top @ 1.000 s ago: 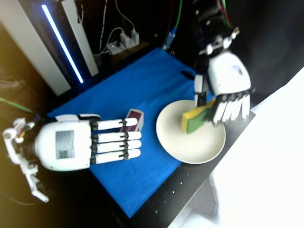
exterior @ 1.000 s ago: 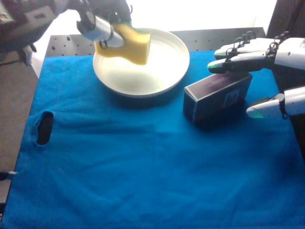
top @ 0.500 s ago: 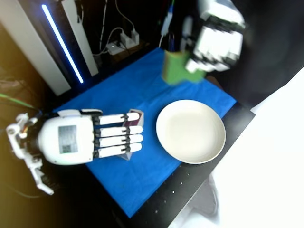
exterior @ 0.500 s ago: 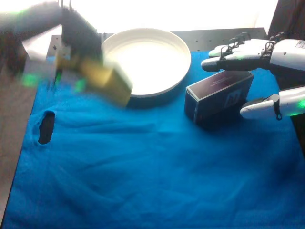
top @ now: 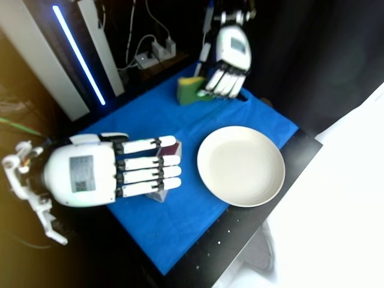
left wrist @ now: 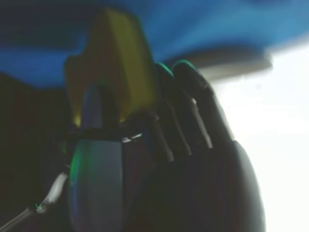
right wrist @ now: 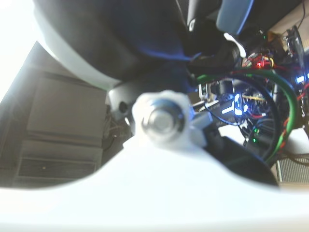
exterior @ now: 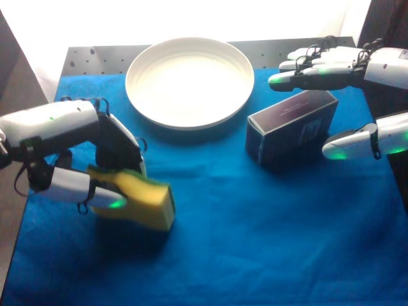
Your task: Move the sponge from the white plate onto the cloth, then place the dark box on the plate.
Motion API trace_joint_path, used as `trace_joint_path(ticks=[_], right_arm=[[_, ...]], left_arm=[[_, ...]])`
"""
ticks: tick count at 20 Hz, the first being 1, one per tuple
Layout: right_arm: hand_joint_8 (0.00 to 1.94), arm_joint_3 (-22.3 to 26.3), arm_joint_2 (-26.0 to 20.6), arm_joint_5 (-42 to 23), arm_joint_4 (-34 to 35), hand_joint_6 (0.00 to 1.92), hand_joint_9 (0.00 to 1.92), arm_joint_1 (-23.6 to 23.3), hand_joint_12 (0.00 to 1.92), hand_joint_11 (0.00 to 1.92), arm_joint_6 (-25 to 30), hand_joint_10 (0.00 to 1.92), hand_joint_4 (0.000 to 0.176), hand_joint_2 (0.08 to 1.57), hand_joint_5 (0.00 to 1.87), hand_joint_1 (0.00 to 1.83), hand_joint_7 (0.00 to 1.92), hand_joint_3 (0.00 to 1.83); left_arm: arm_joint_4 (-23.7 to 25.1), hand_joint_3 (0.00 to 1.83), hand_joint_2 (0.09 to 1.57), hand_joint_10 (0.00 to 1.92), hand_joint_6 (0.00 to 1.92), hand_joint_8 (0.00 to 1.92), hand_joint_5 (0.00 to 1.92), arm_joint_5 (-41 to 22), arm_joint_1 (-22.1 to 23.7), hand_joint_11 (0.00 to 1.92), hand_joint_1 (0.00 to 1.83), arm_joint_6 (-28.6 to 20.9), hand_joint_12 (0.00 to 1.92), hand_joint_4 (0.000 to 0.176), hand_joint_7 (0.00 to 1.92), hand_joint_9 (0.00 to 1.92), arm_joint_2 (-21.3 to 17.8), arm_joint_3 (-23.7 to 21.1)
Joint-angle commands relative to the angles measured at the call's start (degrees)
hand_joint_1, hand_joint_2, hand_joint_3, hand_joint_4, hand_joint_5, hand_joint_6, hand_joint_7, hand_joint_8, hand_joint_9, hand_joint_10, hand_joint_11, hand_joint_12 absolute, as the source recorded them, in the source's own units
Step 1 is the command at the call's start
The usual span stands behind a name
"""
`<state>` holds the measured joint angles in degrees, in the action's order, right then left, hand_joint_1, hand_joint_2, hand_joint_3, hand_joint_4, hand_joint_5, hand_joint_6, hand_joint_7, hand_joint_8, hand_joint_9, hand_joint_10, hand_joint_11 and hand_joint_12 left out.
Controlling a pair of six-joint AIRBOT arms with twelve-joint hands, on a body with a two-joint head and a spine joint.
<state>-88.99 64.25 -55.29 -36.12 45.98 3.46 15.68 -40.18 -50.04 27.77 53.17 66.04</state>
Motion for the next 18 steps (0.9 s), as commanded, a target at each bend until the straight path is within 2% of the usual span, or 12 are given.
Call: trace_joint_path(ticks=[1, 3, 4, 5, 6, 8, 9, 10, 12, 14, 16, 18], right_arm=[[0.00, -0.53, -0.11, -5.10, 3.82, 0.00, 0.08, -0.67, 0.03, 0.06, 0.41, 0.02, 0.139, 1.06, 0.21, 0.69, 0.14, 0.00], [0.00, -1.24, -0.11, -5.09, 3.94, 0.00, 0.15, -0.68, 0.06, 0.14, 0.41, 0.01, 0.128, 0.99, 0.23, 0.78, 0.18, 0.00], [0.01, -1.87, 0.04, -5.07, 4.24, 0.00, 0.17, -0.68, 0.07, 0.15, 0.41, 0.02, 0.152, 0.96, 0.23, 0.83, 0.18, 0.00], [0.00, -2.78, 0.81, -5.05, 4.54, 0.00, 0.16, -0.74, 0.07, 0.15, 0.41, 0.01, 0.162, 0.95, 0.22, 0.86, 0.17, 0.00], [0.00, -3.44, 1.41, -4.84, 4.48, 0.00, 0.16, -1.63, 0.07, 0.15, 0.46, 0.00, 0.160, 0.93, 0.22, 0.87, 0.17, 0.00], [0.00, -4.26, 2.24, -3.53, 3.69, 0.01, 0.18, -3.54, 0.10, 0.19, 0.46, 0.01, 0.151, 0.90, 0.23, 0.90, 0.18, 0.00], [0.00, -4.87, 2.83, -2.55, 3.09, 0.00, 0.16, -4.37, 0.10, 0.18, 0.46, 0.00, 0.166, 0.91, 0.23, 0.90, 0.17, 0.00], [0.00, -5.36, 3.36, -1.40, 2.29, 0.00, 0.14, -5.11, 0.09, 0.16, 0.46, 0.00, 0.174, 0.91, 0.23, 0.91, 0.16, 0.00], [0.00, -6.26, 4.47, 0.90, 0.78, 0.00, 0.14, -6.13, 0.10, 0.17, 0.46, 0.00, 0.160, 0.91, 0.23, 0.89, 0.16, 0.00], [0.00, -7.12, 5.64, 2.76, -0.51, 0.01, 0.16, -6.64, 0.12, 0.18, 0.46, 0.01, 0.175, 0.91, 0.24, 0.96, 0.17, 0.00], [0.01, -7.42, 6.13, 4.24, -1.45, 0.01, 0.30, -6.65, 0.31, 0.25, 0.46, 0.01, 0.127, 0.90, 0.37, 1.02, 0.29, 0.00], [0.01, -7.46, 6.29, 5.67, -2.58, 0.01, 0.44, -6.65, 0.66, 0.24, 0.46, 0.01, 0.109, 0.91, 0.47, 1.07, 0.41, 0.00]], left_arm=[[-0.91, 0.00, 0.95, 0.87, 0.25, 0.59, 0.87, -4.86, 0.42, 0.35, 1.14, 0.20, 1.57, 0.000, 0.93, 0.74, 0.07, 0.08], [-1.47, 0.00, 0.83, 0.68, 0.01, 0.16, 0.67, -6.19, 0.36, 0.17, 0.98, 0.40, 1.47, 0.001, 0.74, 0.55, -0.56, -0.38], [-2.57, 0.00, 0.80, 0.47, 0.00, 0.05, 0.51, -7.29, 0.19, 0.03, 0.93, 1.69, 1.39, 0.078, 0.65, 0.50, -1.18, -1.04], [-4.54, 0.00, 0.77, 0.28, 0.00, 0.01, 0.42, -8.78, -0.20, 0.01, 0.90, 3.89, 1.31, 0.109, 0.57, 0.50, -1.89, -2.06], [-5.70, 0.00, 0.73, 0.13, 0.00, 0.00, 0.33, -9.99, -0.38, 0.00, 0.87, 5.02, 1.27, 0.132, 0.47, 0.47, -2.23, -2.67], [-7.13, 0.00, 0.71, 0.02, 0.00, 0.00, 0.23, -13.12, -0.67, 0.00, 0.86, 5.27, 1.14, 0.145, 0.30, 0.35, -2.53, -3.10], [-7.77, 0.00, 0.70, 0.01, 0.00, 0.00, 0.16, -14.61, -0.88, 0.00, 0.83, 5.27, 0.98, 0.170, 0.22, 0.26, -2.64, -3.31], [-8.17, 0.00, 0.69, 0.00, 0.00, 0.00, 0.15, -15.69, -1.04, 0.00, 0.85, 5.28, 0.87, 0.175, 0.19, 0.22, -2.76, -3.54], [-8.92, 0.00, 0.69, 0.01, 0.00, 0.01, 0.16, -17.62, -1.46, 0.00, 0.81, 5.42, 0.90, 0.176, 0.21, 0.22, -3.03, -4.09], [-9.52, 0.00, 0.70, 0.01, 0.00, 0.01, 0.17, -18.97, -1.85, 0.00, 0.79, 5.51, 0.80, 0.176, 0.26, 0.26, -3.14, -4.49], [-10.02, 0.01, 0.72, 0.01, 0.00, 0.00, 0.15, -19.83, -2.23, 0.00, 0.81, 5.56, 0.85, 0.176, 0.27, 0.28, -3.15, -4.69], [-10.44, 0.01, 0.72, 0.01, 0.00, 0.00, 0.15, -20.50, -2.56, 0.00, 0.83, 5.56, 0.83, 0.176, 0.27, 0.28, -3.27, -4.88]])
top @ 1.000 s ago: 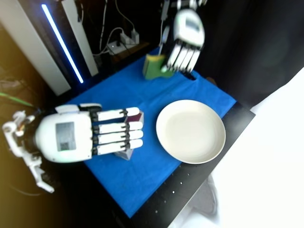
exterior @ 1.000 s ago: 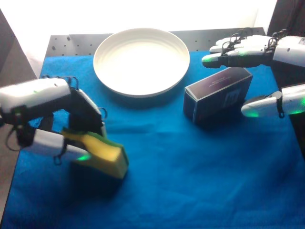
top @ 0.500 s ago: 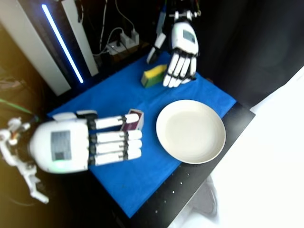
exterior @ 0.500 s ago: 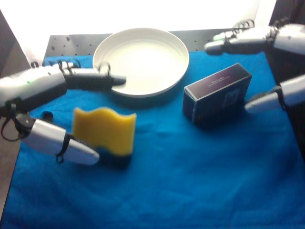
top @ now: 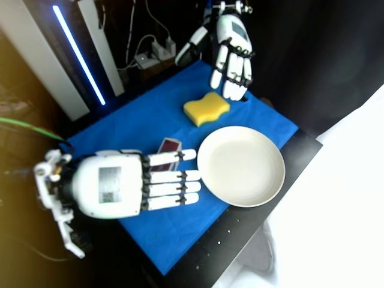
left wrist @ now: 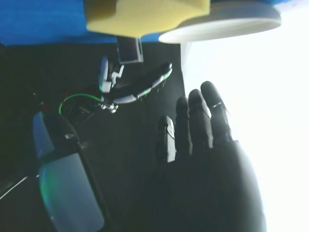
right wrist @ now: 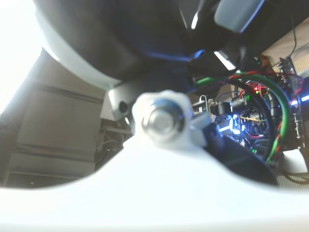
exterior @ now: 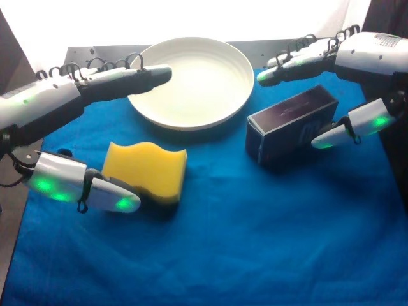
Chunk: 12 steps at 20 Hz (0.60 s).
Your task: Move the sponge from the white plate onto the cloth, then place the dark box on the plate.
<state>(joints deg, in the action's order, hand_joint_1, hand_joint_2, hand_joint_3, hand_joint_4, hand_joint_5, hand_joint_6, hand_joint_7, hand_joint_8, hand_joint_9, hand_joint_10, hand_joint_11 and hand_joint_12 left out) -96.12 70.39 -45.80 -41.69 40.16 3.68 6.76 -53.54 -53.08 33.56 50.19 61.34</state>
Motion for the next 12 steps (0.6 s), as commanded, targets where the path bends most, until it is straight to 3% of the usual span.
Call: trace_joint_path(ticks=[1, 2, 3, 4, 5, 6, 7, 8, 9, 11, 12], right_arm=[[0.02, -0.47, 0.36, -3.20, 2.51, 0.02, 0.73, -0.84, 0.77, 0.46, 0.24, 0.07, 0.010, 0.97, 0.67, 1.12, 0.64, 0.00], [0.04, -0.89, 0.83, -2.55, 2.11, 0.03, 0.89, -0.84, 0.94, 0.57, 0.24, 0.12, 0.000, 0.99, 0.81, 1.15, 0.81, 0.00], [0.98, -1.10, 1.10, -2.41, 2.05, 0.75, 1.00, -0.84, 1.41, 0.63, 0.24, 0.41, 0.000, 1.11, 0.88, 1.20, 0.92, 0.02], [1.07, -1.17, 1.20, -2.40, 2.07, 0.87, 0.96, -0.84, 1.59, 0.79, 0.24, 1.04, 0.000, 1.11, 0.94, 1.23, 1.02, 0.00], [1.18, -1.15, 1.20, -2.45, 2.09, 1.00, 0.91, -0.94, 1.73, 0.85, 0.24, 1.40, 0.000, 1.11, 0.96, 1.12, 0.94, 0.00], [1.33, -1.13, 1.18, -2.83, 2.09, 1.00, 0.86, -1.37, 1.83, 0.85, 0.24, 1.61, 0.000, 1.10, 0.99, 1.13, 0.87, 0.00], [1.09, -1.02, 1.10, -3.88, 2.30, 0.94, 0.86, -2.11, 1.72, 0.75, 0.24, 1.43, 0.000, 1.10, 0.99, 1.21, 1.01, 0.00], [0.92, -0.71, 0.98, -5.60, 2.95, 0.92, 0.90, -2.80, 1.66, 0.79, 0.24, 1.32, 0.000, 1.08, 1.01, 1.23, 1.10, 0.00], [0.85, -0.10, 0.19, -8.45, 4.32, 0.91, 0.98, -3.19, 1.49, 0.85, 0.24, 1.19, 0.000, 1.07, 0.99, 1.25, 1.14, 0.00], [0.85, 1.39, -1.55, -13.79, 6.83, 1.21, 0.92, -5.12, 1.36, 0.78, 0.21, 1.06, 0.000, 1.12, 0.87, 1.22, 1.07, 0.00], [0.81, 1.61, -1.66, -14.92, 7.13, 1.22, 0.93, -6.78, 1.32, 0.77, 0.18, 0.98, 0.000, 1.12, 0.88, 1.22, 1.07, 0.00]], left_arm=[[-1.71, 0.01, 0.73, 0.00, 0.00, 0.00, 0.16, -7.41, 0.32, 0.00, 0.82, -0.23, 0.83, 0.174, 0.27, 0.27, -0.34, -0.28], [-1.87, 0.01, 0.73, 0.00, 0.00, 0.00, 0.16, -7.67, 0.15, 0.00, 0.80, -0.23, 0.84, 0.167, 0.28, 0.28, -0.35, -0.40], [-1.93, 0.00, 0.73, 0.01, 0.00, 0.00, 0.17, -7.70, 0.02, 0.00, 0.81, -0.23, 0.85, 0.166, 0.28, 0.28, -0.35, -0.50], [-2.03, 0.00, 0.73, 0.01, 0.00, 0.00, 0.16, -7.85, -0.18, 0.00, 0.82, -0.23, 0.85, 0.173, 0.28, 0.30, -0.35, -0.62], [-2.30, 0.00, 0.73, 0.01, 0.00, 0.00, 0.15, -8.12, -0.58, 0.00, 0.83, -0.23, 0.87, 0.175, 0.29, 0.31, -0.35, -0.74], [-2.63, 0.00, 0.72, 0.01, 0.00, 0.00, 0.15, -8.39, -1.01, 0.00, 0.83, -0.23, 0.85, 0.176, 0.28, 0.31, -0.36, -0.82], [-3.12, 0.00, 0.73, 0.01, 0.01, 0.00, 0.16, -8.80, -1.59, 0.00, 0.84, -0.23, 0.85, 0.176, 0.28, 0.31, -0.46, -0.91], [-3.57, 0.00, 0.73, 0.01, 0.01, 0.00, 0.16, -9.14, -2.03, 0.00, 0.85, -0.21, 0.85, 0.168, 0.28, 0.31, -0.52, -1.01], [-3.98, 0.01, 0.75, 0.01, 0.01, 0.00, 0.16, -9.62, -2.50, 0.00, 0.84, -0.16, 0.85, 0.166, 0.29, 0.32, -0.59, -1.11], [-4.50, 0.01, 0.76, 0.00, 0.00, 0.00, 0.17, -10.17, -2.85, 0.00, 0.81, -0.01, 0.86, 0.173, 0.29, 0.32, -0.67, -1.28], [-4.63, 0.00, 0.76, 0.00, 0.00, 0.00, 0.18, -10.54, -2.93, 0.00, 0.80, -0.01, 0.83, 0.165, 0.28, 0.31, -0.70, -1.34]])
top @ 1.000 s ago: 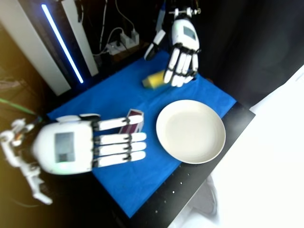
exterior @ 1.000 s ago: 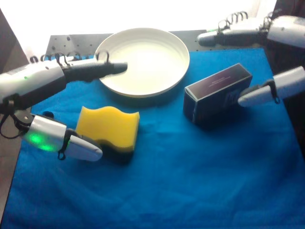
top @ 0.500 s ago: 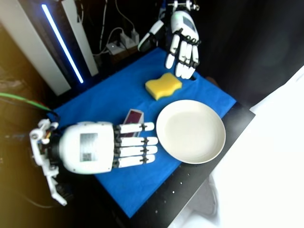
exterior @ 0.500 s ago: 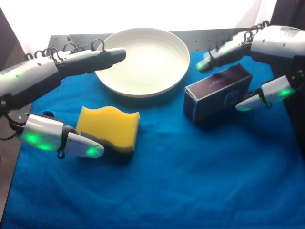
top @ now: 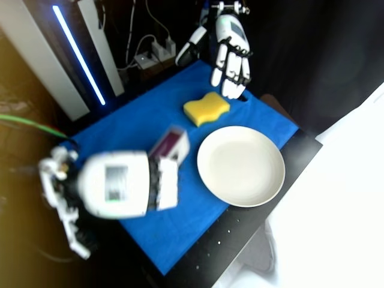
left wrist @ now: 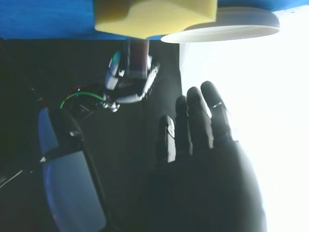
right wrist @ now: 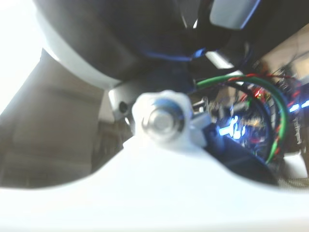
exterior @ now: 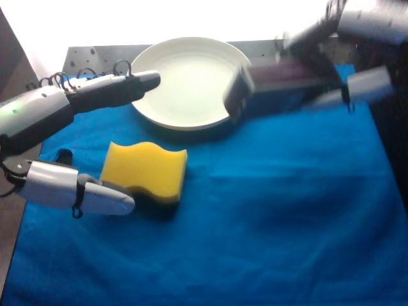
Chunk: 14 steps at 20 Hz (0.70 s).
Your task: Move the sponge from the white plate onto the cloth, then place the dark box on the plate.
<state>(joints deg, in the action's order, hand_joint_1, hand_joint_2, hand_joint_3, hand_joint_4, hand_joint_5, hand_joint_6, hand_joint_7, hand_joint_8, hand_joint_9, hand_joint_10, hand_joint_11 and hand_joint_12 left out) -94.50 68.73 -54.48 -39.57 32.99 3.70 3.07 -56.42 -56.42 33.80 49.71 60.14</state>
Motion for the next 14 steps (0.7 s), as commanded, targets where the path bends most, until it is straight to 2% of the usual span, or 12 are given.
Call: trace_joint_path(ticks=[1, 2, 3, 4, 6, 7, 8, 10, 11, 12, 13, 14], right_arm=[[0.77, -0.01, -0.01, -6.50, 5.05, 1.24, 0.95, -1.92, 1.29, 0.81, 0.15, 0.89, 0.000, 1.12, 0.90, 1.22, 1.06, 0.00], [0.85, -0.19, 0.00, -6.50, 5.09, 1.14, 0.94, -3.96, 1.31, 0.80, -0.44, 0.88, 0.000, 1.11, 0.95, 1.22, 1.02, 0.00], [0.55, -0.77, 0.52, -6.50, 5.09, 0.96, 1.15, -6.43, 1.26, 0.95, -1.03, 0.83, 0.000, 1.06, 1.00, 1.26, 1.26, 0.00], [0.43, -2.58, 2.88, -6.50, 5.08, 0.75, 1.24, -8.42, 1.15, 1.02, -1.06, 0.71, 0.000, 1.01, 1.08, 1.29, 1.37, 0.00], [0.17, -5.77, 6.95, -5.88, 6.23, 0.77, 1.32, -9.48, 1.07, 1.03, -1.04, 0.49, 0.000, 1.00, 1.09, 1.29, 1.48, 0.00], [0.15, -7.24, 8.75, -5.59, 7.61, 0.67, 1.36, -9.53, 1.04, 1.07, -1.02, 0.40, 0.000, 0.99, 1.13, 1.30, 1.49, 0.01], [0.35, -9.06, 10.92, -4.64, 9.04, 0.47, 1.37, -9.53, 1.18, 1.08, -0.99, 0.47, 0.000, 0.99, 1.20, 1.31, 1.43, 0.00], [0.20, -12.34, 14.53, 0.90, 9.62, 0.86, 1.37, -9.53, 1.09, 1.12, -0.84, 0.47, 0.000, 1.01, 1.06, 1.28, 1.45, 0.00], [0.18, -13.29, 14.92, 2.67, 9.59, 0.85, 1.33, -9.52, 1.14, 1.03, -0.84, 0.48, 0.000, 1.01, 1.07, 1.28, 1.45, 0.00], [0.18, -14.47, 16.26, 5.48, 8.74, 0.83, 1.29, -9.52, 1.22, 0.98, -0.81, 0.57, 0.000, 1.01, 1.08, 1.28, 1.46, 0.00], [0.13, -16.01, 17.98, 9.60, 6.52, 0.91, 1.26, -9.51, 1.20, 0.95, -0.28, 0.58, 0.000, 1.01, 1.06, 1.28, 1.46, 0.00], [0.12, -16.86, 18.86, 11.34, 5.33, 0.96, 1.24, -9.51, 1.16, 0.88, 0.19, 0.57, 0.000, 1.02, 1.03, 1.28, 1.46, 0.00]], left_arm=[[-0.99, 0.00, 0.76, 0.00, 0.00, 0.00, 0.17, -8.18, 0.30, 0.00, 0.79, -0.25, 0.81, 0.165, 0.28, 0.30, -0.28, -0.28], [-1.00, 0.00, 0.76, 0.00, 0.00, 0.00, 0.18, -8.68, 0.23, 0.00, 0.78, -0.25, 0.83, 0.160, 0.28, 0.31, -0.30, -0.40], [-1.00, 0.00, 0.76, 0.01, 0.01, 0.01, 0.19, -9.17, 0.23, 0.00, 0.80, -0.25, 0.83, 0.164, 0.30, 0.32, -0.30, -0.51], [-0.93, 0.00, 0.77, 0.00, 0.00, 0.00, 0.19, -9.58, 0.25, 0.01, 0.78, -0.24, 0.80, 0.163, 0.31, 0.32, -0.31, -0.51], [-0.21, 0.00, 0.78, 0.00, 0.00, 0.00, 0.19, -9.51, 0.54, 0.02, 0.77, -0.25, 0.79, 0.168, 0.31, 0.32, -0.50, -0.35], [0.24, 0.00, 0.79, 0.00, 0.00, 0.00, 0.20, -9.36, 0.90, 0.01, 0.76, -0.25, 0.83, 0.155, 0.33, 0.33, -0.54, -0.26], [0.76, 0.00, 0.79, 0.00, 0.00, 0.00, 0.19, -9.43, 1.38, 0.00, 0.76, -0.26, 0.84, 0.161, 0.32, 0.32, -0.57, -0.23], [1.96, 0.00, 0.81, 0.00, 0.00, 0.00, 0.21, -10.22, 2.09, 0.05, 0.78, -0.55, 0.81, 0.139, 0.34, 0.34, -0.60, -0.32], [2.22, 0.00, 0.83, 0.00, 0.00, 0.00, 0.24, -10.33, 2.23, 0.08, 0.78, -0.60, 0.76, 0.151, 0.34, 0.35, -0.61, -0.37], [2.62, 0.00, 0.85, 0.01, 0.01, 0.01, 0.27, -10.56, 2.54, 0.12, 0.76, -0.66, 0.76, 0.142, 0.36, 0.38, -0.62, -0.44], [3.06, 0.01, 0.89, 0.01, 0.01, 0.00, 0.30, -10.81, 3.04, 0.14, 0.73, -0.69, 0.77, 0.106, 0.37, 0.39, -0.58, -0.45], [3.17, 0.01, 0.90, 0.01, 0.01, 0.00, 0.33, -10.92, 3.25, 0.14, 0.71, -0.69, 0.77, 0.108, 0.38, 0.40, -0.55, -0.44]])
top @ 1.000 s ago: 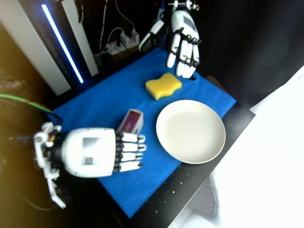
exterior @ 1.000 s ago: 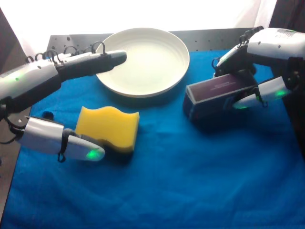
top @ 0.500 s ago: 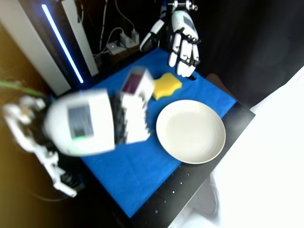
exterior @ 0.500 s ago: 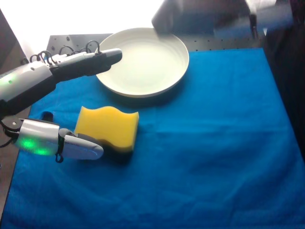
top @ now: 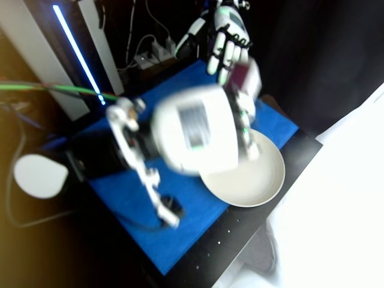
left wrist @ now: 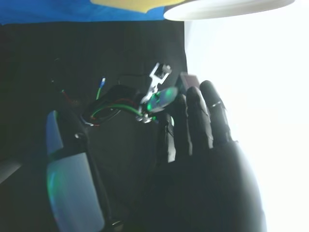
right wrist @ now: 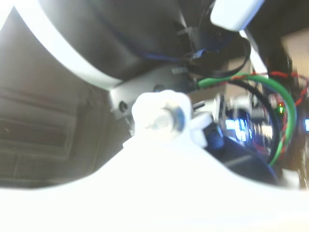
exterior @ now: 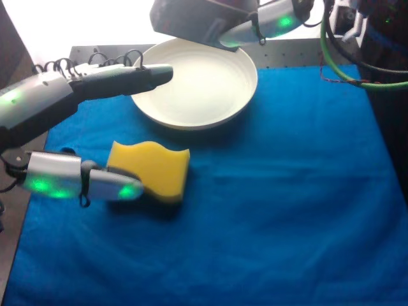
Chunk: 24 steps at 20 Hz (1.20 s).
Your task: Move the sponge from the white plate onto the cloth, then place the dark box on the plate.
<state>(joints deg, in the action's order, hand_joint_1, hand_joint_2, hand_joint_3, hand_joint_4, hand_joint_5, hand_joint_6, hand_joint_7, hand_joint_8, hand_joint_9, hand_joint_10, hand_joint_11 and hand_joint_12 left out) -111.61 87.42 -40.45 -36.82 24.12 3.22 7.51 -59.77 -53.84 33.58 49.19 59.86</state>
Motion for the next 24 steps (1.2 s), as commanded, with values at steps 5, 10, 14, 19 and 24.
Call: trace_joint_path(ticks=[5, 10, 14, 19, 24], right_arm=[[0.76, -1.60, 5.10, 6.49, -3.75, 1.09, 0.96, -0.61, 1.17, 0.54, 0.70, 0.55, 0.008, 1.09, 0.95, 1.23, 1.11, 0.00], [0.01, -1.75, 5.79, 8.05, -6.80, 0.00, 0.30, -0.35, 0.96, 0.04, 3.61, 0.02, 0.162, 0.86, 0.16, 0.78, 0.17, 0.00], [0.00, -1.50, 4.39, 5.20, -7.14, 0.00, 0.02, 0.86, 0.40, 0.00, 5.00, 0.01, 0.176, 0.84, 0.00, 0.72, 0.00, 0.00], [0.00, 2.16, -2.83, -13.34, 4.19, 0.00, 0.00, 6.12, 0.00, 0.00, 7.78, 0.00, 0.176, 0.76, 0.00, 0.63, 0.00, 0.00], [0.00, 13.52, -14.85, -34.45, 20.04, 0.00, 0.00, 18.03, 0.00, 0.00, 7.67, 0.00, 0.176, 0.77, 0.00, 0.63, 0.00, 0.00]], left_arm=[[-0.55, 0.00, 0.95, 0.00, 0.00, 0.00, 0.37, -7.39, 1.51, 0.07, 0.65, -0.48, 0.92, 0.117, 0.39, 0.40, 0.21, -0.06], [-0.52, 0.00, 0.95, 0.00, 0.00, 0.00, 0.37, -7.65, 1.63, 0.01, 0.72, -0.55, 1.04, 0.093, 0.38, 0.37, 0.51, -0.06], [-0.89, 0.00, 0.92, 0.00, 0.00, 0.00, 0.38, -7.80, 1.62, 0.00, 0.70, -0.70, 1.04, 0.091, 0.36, 0.37, 0.51, -0.12], [-4.40, 0.00, 0.94, 0.00, 0.00, 0.00, 0.29, -11.94, -0.22, 0.08, 0.64, -0.27, 0.83, 0.088, 0.37, 0.38, -0.39, -0.66], [-16.68, 0.00, 0.73, 0.01, 0.00, 0.00, 0.14, -27.30, -7.58, 0.05, 0.86, 4.46, 0.86, 0.074, 0.42, 0.43, -2.68, -3.34]])
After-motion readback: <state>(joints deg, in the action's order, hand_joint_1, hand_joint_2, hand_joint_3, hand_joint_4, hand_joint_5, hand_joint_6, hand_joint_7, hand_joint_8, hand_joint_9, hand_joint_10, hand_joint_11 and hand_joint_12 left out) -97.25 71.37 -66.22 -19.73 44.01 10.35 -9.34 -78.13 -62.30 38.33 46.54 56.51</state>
